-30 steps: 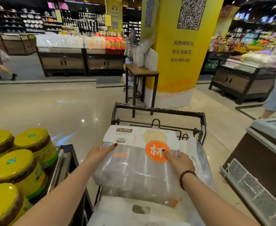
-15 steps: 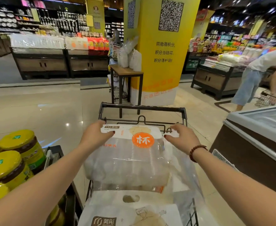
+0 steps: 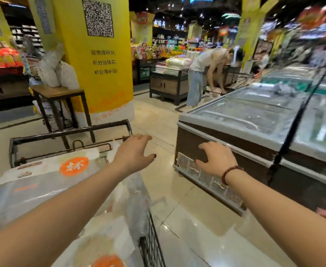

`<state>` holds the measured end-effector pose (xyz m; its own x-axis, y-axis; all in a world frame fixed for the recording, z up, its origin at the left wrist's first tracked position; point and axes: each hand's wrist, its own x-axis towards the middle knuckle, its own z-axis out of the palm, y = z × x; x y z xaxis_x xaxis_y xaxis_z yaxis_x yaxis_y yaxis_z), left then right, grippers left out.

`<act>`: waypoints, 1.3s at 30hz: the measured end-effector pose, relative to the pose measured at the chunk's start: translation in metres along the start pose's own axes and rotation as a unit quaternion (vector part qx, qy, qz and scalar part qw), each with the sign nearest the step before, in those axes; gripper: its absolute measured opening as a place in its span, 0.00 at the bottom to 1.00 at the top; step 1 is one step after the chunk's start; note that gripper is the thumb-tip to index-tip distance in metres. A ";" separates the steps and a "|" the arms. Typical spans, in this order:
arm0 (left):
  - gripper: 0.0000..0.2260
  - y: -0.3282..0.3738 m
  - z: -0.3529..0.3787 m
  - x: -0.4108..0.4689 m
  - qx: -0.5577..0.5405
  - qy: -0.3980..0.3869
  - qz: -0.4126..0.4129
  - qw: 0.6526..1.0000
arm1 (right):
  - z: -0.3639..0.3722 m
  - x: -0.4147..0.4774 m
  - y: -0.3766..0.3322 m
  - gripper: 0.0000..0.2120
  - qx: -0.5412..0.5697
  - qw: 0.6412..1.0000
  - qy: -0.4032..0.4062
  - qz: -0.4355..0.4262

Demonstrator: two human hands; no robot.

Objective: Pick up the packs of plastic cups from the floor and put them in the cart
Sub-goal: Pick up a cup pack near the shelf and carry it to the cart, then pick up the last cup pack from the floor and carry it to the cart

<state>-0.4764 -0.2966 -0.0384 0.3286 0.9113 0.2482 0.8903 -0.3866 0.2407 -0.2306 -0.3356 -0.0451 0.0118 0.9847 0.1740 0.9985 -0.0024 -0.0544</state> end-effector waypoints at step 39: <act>0.23 1.010 0.309 -0.122 -0.034 -0.131 0.747 0.651 | -0.073 -0.633 0.664 0.23 -0.042 0.712 0.000 0.701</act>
<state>0.4800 -0.7545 -0.1156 0.8622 -0.4990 0.0871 -0.4973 -0.8666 -0.0418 0.4283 -0.9734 -0.1197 1.0000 0.0033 0.0054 0.0039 -0.9933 -0.1159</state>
